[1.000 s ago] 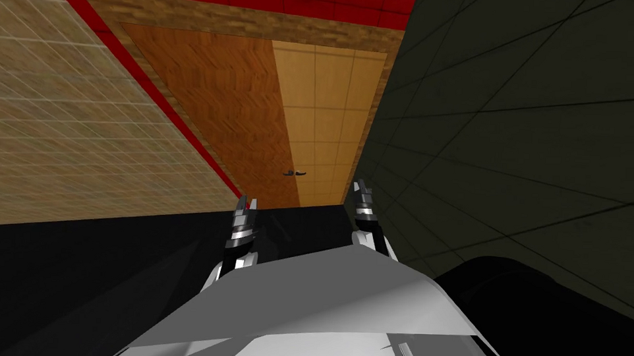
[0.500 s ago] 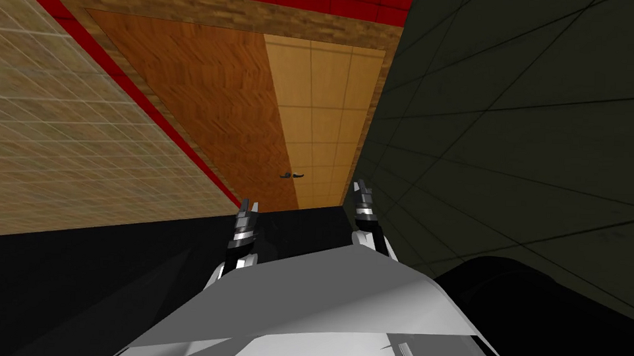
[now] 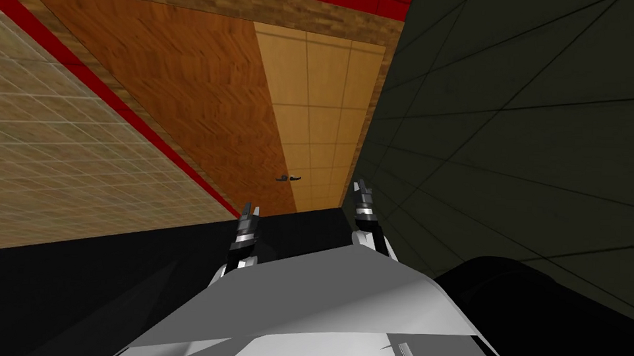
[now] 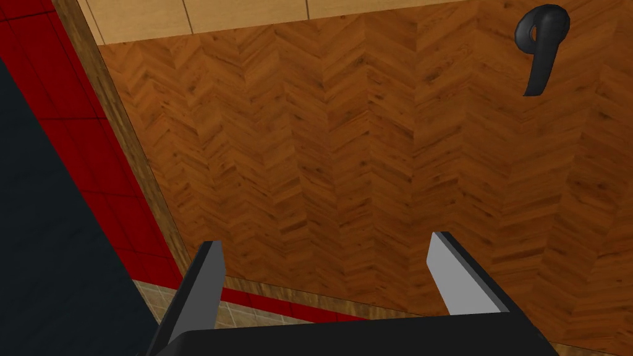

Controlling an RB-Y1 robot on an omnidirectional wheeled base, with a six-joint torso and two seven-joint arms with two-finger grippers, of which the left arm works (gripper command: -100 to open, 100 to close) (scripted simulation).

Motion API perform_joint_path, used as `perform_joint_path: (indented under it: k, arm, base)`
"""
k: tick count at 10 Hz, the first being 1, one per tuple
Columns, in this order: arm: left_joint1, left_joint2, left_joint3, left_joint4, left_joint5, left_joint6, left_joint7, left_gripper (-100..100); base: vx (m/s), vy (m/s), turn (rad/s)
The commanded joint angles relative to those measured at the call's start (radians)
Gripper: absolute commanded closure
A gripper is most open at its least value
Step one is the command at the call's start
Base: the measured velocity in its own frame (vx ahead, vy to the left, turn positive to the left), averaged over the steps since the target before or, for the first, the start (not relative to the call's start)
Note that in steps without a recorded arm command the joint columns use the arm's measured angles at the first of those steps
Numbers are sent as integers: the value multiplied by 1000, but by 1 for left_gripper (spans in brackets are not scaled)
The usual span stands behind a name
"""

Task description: Pull the door open

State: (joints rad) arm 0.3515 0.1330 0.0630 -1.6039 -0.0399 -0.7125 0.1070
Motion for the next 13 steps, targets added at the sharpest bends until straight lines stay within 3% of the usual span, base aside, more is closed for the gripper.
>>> perform_joint_path:
  k: [1, 13]
  arm:
    - [-11, 6, 3, 39, 5, -4, 6, -100]
    - [-84, 44, 24, 317, 39, -41, 44, -100]
  base:
    - [119, -6, -56]
    - [100, 4, -59]
